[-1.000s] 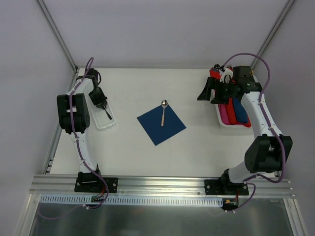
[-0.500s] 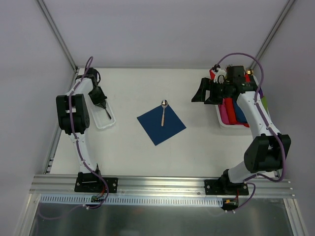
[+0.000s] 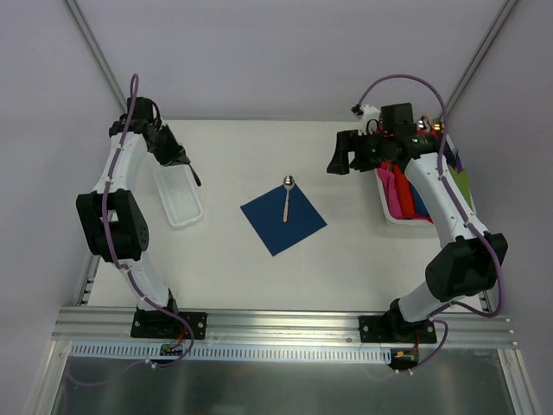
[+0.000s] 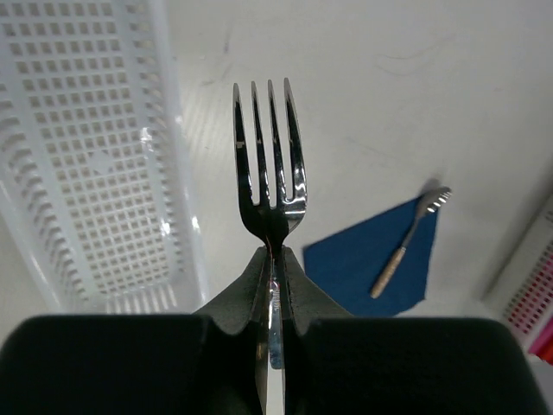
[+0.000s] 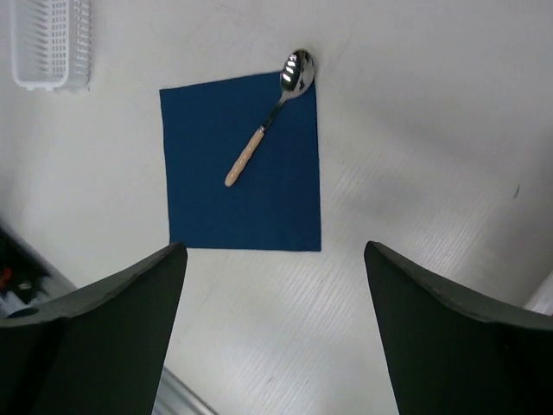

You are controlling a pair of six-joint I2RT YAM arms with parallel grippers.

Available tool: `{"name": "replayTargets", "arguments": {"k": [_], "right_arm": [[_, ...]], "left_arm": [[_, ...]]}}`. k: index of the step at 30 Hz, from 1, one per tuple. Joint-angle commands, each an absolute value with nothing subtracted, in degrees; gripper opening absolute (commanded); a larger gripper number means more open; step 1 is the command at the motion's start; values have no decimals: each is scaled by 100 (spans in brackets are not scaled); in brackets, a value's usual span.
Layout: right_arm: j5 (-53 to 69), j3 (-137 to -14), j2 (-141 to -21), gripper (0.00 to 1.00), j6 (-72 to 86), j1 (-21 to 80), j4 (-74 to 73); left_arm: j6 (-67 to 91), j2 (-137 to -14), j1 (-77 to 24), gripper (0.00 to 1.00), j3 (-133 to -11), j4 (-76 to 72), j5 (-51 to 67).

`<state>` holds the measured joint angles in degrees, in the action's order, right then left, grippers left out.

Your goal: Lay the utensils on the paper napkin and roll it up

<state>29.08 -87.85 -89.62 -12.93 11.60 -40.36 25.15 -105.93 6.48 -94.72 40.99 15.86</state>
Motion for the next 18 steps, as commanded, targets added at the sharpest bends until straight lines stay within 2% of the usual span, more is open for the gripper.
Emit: {"name": "replayTargets", "arguments": {"k": [1,4,6,8,12,15,18], "right_arm": [[1348,-9264,-8675,88,-2581,1976,-3930],[572,-8808,-8228,86,-3852,2749,-3131],[702,-8335,-7738,86,-4523,3118,-2186],[1018,-7342,-7367,86,-5560,3251,-1367],[2598,-5382,-6601,84,-7695,3278,1450],[4029,-4905,-6583,84,-8656,3261,2186],[4788,-4773,-6767,84,-9347,3296,2626]], "left_arm": [[3207,-10090,668,0,-9361,4175,2530],[3629,-9906,572,0,-9220,4175,3047],[3857,-9766,440,0,-9062,4166,3207],[3902,-9677,221,0,-8948,4166,3383],[4130,-9528,-252,0,-8851,4157,3936],[4219,-9527,-781,0,-8763,4157,4359],[4315,-9545,-1124,0,-8736,4157,4779]]}}
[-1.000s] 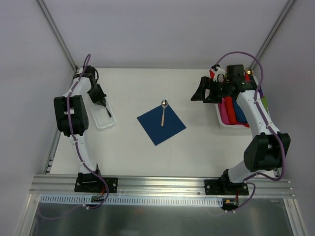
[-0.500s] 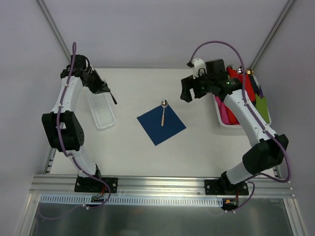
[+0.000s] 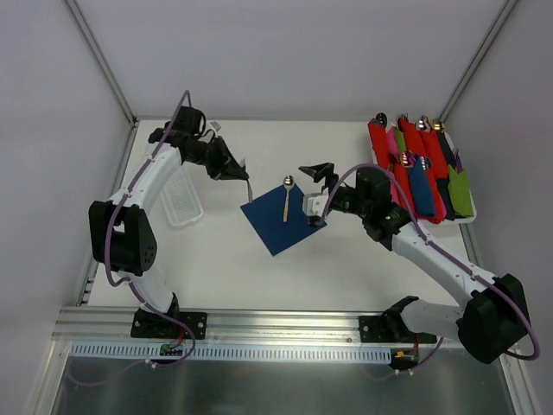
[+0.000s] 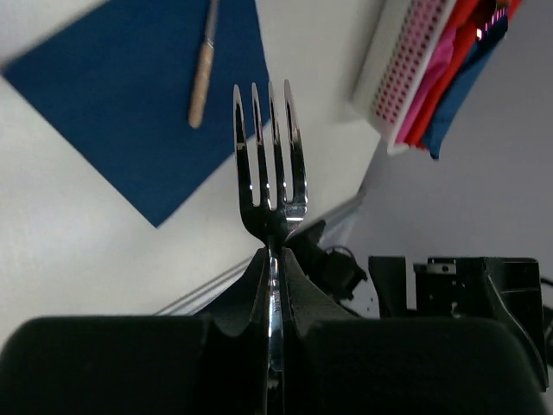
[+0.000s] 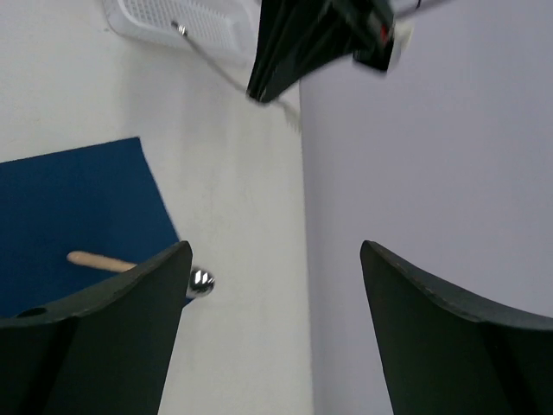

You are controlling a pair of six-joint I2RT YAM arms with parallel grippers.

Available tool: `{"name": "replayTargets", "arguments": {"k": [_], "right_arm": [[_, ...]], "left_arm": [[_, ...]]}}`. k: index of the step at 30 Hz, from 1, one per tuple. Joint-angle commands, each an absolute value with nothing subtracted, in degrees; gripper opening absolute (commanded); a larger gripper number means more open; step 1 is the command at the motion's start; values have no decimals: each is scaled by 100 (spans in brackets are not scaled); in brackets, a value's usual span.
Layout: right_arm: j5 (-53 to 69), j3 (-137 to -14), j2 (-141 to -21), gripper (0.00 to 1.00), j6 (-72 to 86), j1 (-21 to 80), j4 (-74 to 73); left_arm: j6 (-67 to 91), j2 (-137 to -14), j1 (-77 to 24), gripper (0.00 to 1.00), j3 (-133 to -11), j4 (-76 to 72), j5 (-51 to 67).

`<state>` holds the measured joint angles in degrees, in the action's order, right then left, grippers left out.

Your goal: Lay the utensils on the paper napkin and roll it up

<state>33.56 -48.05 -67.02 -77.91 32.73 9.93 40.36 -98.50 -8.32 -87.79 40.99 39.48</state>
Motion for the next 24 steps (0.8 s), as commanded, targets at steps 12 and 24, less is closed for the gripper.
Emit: {"name": "replayTargets", "arguments": {"k": [12,24], "right_arm": [[6231,-5194,-7163,77,-12373,3533,-4],[6144,-5687,-7330,70,-12955,3929,-1608]], "left_arm": [[4526,-9466,-1968,0,-8420,4157,5027],[4605,-9852,-2294,0,-8754,4157,5018]]}}
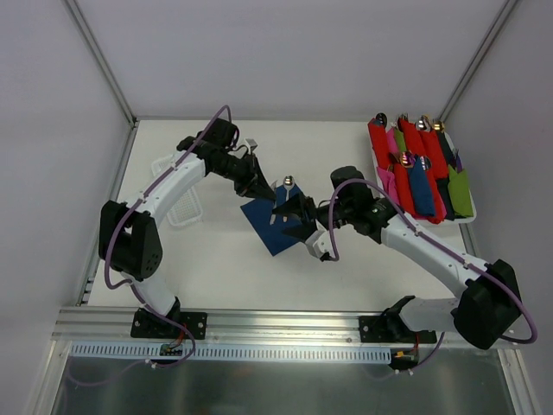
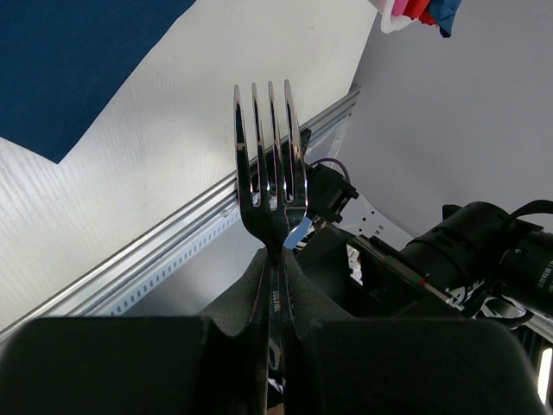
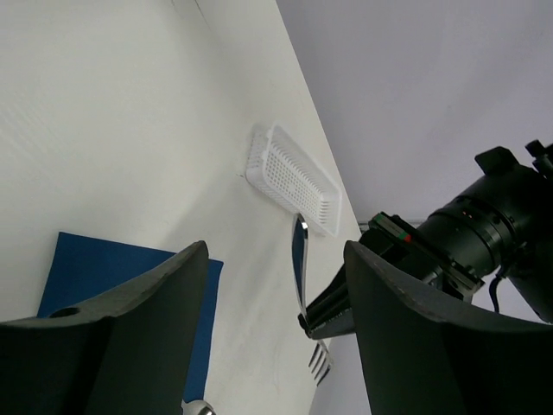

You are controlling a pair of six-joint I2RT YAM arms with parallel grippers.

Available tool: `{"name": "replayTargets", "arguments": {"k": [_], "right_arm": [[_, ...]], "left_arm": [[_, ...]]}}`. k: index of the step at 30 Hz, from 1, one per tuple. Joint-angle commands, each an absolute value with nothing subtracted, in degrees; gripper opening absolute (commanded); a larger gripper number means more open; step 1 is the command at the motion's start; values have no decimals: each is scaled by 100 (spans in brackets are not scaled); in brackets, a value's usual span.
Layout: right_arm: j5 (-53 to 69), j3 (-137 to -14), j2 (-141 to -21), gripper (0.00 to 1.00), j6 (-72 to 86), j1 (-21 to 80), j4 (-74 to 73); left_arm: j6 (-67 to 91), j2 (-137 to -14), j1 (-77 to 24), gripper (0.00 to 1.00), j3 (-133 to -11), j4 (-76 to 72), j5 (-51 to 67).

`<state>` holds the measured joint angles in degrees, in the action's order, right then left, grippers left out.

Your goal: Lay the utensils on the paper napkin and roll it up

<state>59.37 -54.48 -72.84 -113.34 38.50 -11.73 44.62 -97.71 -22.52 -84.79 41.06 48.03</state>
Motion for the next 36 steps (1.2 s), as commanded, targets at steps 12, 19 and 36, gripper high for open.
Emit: {"name": "replayTargets", "arguments": {"k": [12,19,36], "right_arm": [[5775,-6082,-7734,55,-12744,4069,-1732],[5520,-6328,-7910,27,-12464,4069,-1766],[4844,-7091,-7673,0,-8754,4025,-1872]], "left_arm": [[4641,-9993,-2549,0,-8763,4157,4992],[4623,-10028,-2566,0,-8824,4157,5115],[3966,-9345,-1663,66,-10044,4157,4826]]}}
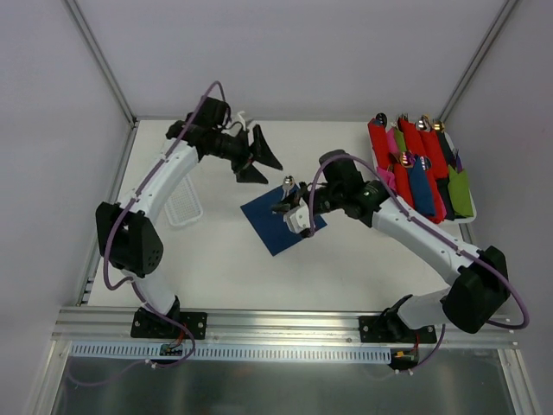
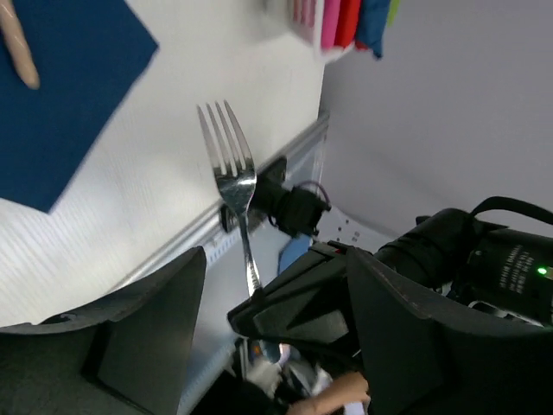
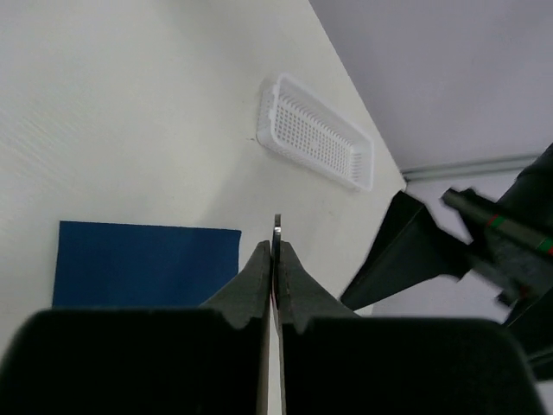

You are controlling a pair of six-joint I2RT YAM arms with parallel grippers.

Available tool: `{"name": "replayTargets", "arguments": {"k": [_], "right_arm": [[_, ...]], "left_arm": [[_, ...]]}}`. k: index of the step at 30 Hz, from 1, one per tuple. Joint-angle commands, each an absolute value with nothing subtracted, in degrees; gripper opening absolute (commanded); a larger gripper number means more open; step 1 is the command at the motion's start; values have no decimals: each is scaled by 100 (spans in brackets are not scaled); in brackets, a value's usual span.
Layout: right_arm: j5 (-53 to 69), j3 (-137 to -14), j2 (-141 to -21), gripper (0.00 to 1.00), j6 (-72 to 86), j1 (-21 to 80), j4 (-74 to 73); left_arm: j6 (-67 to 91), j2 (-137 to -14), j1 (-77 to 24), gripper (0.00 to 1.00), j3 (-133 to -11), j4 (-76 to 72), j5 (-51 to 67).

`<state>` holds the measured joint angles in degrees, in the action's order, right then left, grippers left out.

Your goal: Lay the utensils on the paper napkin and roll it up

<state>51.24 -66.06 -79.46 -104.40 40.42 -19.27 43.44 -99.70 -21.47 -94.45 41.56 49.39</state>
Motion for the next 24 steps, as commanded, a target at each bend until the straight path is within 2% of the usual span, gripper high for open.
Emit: {"name": "replayTargets", "arguments": {"k": [1,7,9,11,14,15,18,24], "right_arm": [[4608,-7171,-7673,0,-8258,3964,-1872],[4315,-7935,-8041,0,-5586,3473,-3075],[4350,-8085,-8164,0,-5135,3358,-3417],[4560,-8296,-8375,0,-4565,3200,-3909],[4955,-8778,-8858,0,-4063,3006,-4796],[5105,-8885,-8999,0,-3965,2954,-4982],[5694,-9342,-9596,0,-3893,2716,-6121],[6722,-10168,-10808,0,-4113,2470,-7592]], "left_arm": [[3877,-9247,-1444,67,-10142,4157,4625],[3042,-8492,-1275,69,-10599,4140,4158],[2596,-8376,-1274,69,-10879,4148,4218],[2226,-8289,-1379,65,-11004,4166,4455],[928,-7885,-1861,64,-10767,4157,4063],[18,-7753,-2359,65,-10549,4166,3739],[-963,-7392,-2689,65,-10328,4175,3655],[-1773,-7303,-3505,61,-10144,4376,3341]]}}
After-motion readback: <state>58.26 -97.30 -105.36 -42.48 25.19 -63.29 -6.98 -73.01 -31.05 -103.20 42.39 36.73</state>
